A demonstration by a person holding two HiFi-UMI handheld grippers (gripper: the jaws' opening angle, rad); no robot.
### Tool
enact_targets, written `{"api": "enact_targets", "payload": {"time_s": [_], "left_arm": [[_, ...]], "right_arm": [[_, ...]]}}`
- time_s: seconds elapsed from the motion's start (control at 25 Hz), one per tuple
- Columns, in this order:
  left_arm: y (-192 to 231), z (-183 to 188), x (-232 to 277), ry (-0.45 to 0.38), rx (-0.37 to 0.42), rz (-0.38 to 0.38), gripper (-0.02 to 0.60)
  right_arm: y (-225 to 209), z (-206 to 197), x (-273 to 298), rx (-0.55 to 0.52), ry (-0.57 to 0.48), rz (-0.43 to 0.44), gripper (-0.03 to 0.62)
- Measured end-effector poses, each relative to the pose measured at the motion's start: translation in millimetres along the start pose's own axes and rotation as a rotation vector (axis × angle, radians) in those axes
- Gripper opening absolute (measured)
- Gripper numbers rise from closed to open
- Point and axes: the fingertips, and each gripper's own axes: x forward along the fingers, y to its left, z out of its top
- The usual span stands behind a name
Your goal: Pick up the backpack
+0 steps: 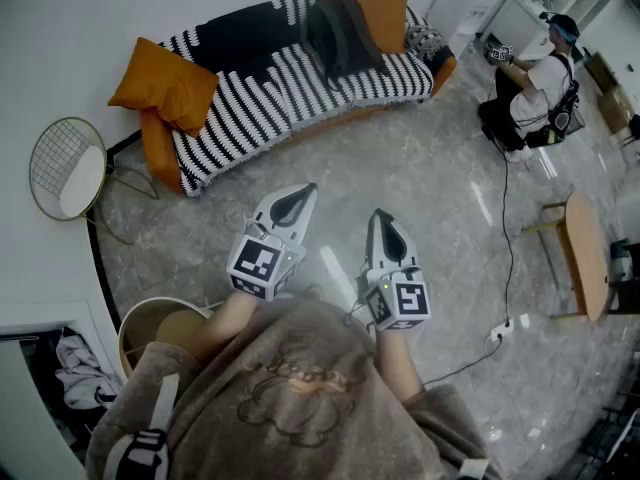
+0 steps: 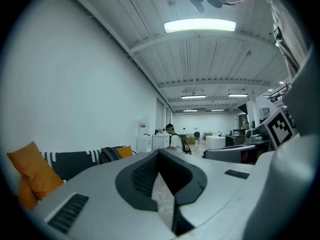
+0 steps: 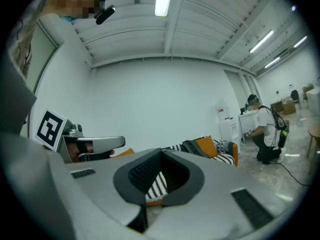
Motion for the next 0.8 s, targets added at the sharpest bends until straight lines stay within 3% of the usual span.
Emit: {"api": "enact_targets", "payload": {"time_s": [0.44, 0.8], "left_arm": [[20.5, -2.8, 45.3, 0.003, 0.01, 0.006, 0.0], [56.3, -5.2, 130.6, 0.008, 0.014, -0.019, 0.0]], "right_arm": [[-38.5, 6.4, 39.2, 0.041, -0.028, 0.02, 0.0], [-83.9, 7.7, 105.0, 0.077, -0.034, 0.008, 0.0]]}}
